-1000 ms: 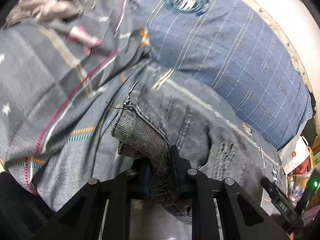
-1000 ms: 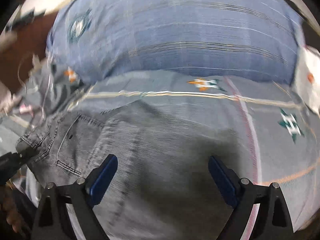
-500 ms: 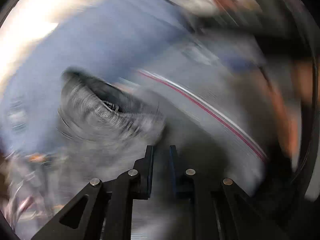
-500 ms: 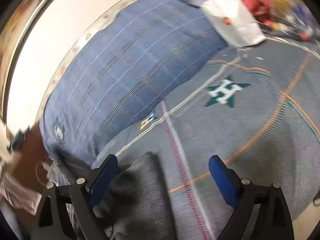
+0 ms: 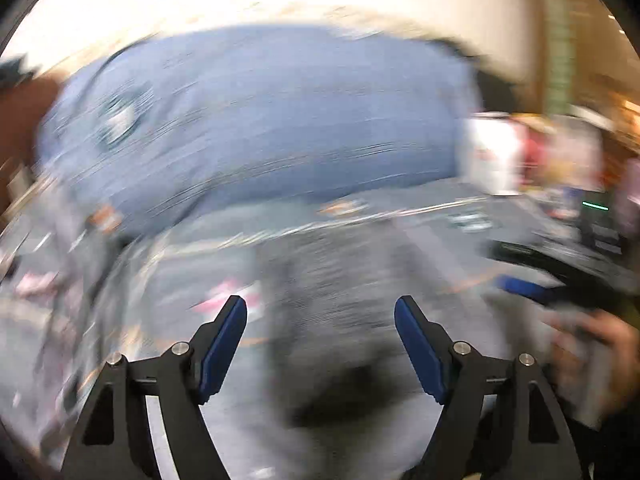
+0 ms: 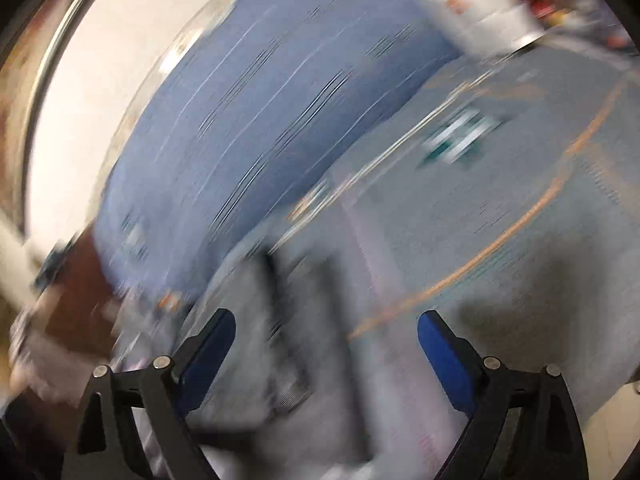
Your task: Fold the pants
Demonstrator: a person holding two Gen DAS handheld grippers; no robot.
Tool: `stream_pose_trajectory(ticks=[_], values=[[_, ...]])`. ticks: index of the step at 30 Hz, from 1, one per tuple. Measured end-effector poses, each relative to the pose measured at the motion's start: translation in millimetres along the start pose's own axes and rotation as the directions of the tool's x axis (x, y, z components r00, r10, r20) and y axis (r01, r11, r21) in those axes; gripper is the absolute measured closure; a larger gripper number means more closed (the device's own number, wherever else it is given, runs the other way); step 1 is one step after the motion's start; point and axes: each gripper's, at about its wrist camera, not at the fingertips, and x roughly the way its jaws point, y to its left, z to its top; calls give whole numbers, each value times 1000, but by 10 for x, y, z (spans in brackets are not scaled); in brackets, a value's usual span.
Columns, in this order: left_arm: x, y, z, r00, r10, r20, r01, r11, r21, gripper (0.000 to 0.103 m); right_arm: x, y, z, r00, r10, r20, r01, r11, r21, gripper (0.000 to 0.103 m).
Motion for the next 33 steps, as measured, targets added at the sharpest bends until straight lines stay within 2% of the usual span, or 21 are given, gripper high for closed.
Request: stream_pose_trajectory(ticks=[1,3,5,7,9,11,14,16,18,19,20,21,22,25,27,30,33], values=[[125,140,-28,999,21,-40,-23,998,-52,26,97,82,-51,997,43,-66,-43,999,6,9],[337,250,-71,995,37,-92,-46,994,-96,26,283,206,-126,980,104,-169,-97,994,46,10],[496,292,-148,990,43,-135,-61,990,-128,26,419,221,-152,970,93,-223,-75,993,89,15],[564,330,-204,989,20,-145,-42,988,-151,26,512,138,-164,968,64,-244,-28,988,152,21],[627,372,-190,992,2,-129,-25,985,-173,26,550,53,-181,965,72,-253,-14,975,223,23],[648,410,-183,993,-2,-120,-20,983,-180,26,588,37,-178,965,46,-258,17,971,237,23],[760,486,-171,992,-28,-123,2,979,-202,25,667,-9,-151,969,-37,-246,100,964,246,23],[752,485,-176,992,-35,-118,10,979,-202,25,738,-39,-107,968,-53,-245,120,957,265,23],[741,494,-174,993,-38,-110,15,980,-199,25,791,5,-67,963,-82,-255,145,960,238,23],[733,504,-172,994,-39,-103,18,979,-201,25,807,43,-51,959,-103,-265,160,966,205,27],[739,518,-172,994,-43,-102,22,978,-206,25,843,90,-42,951,-137,-276,188,968,167,47],[753,530,-175,993,-49,-104,26,977,-212,25,861,97,-41,945,-155,-289,207,966,156,74],[755,543,-181,993,-61,-105,36,975,-221,25,883,81,-35,939,-163,-303,217,964,152,82],[739,559,-194,993,-59,-102,36,975,-219,25,893,210,-33,929,-215,-302,249,966,77,91],[702,588,-185,995,-43,-93,21,975,-222,25,828,423,-18,933,-246,-262,259,966,14,93],[608,742,-145,997,-31,-68,11,961,-275,25,588,775,34,950,-243,-194,235,970,-62,96],[501,893,-82,999,-6,-34,-5,946,-324,25,225,1068,43,971,-206,-120,191,974,-120,96]])
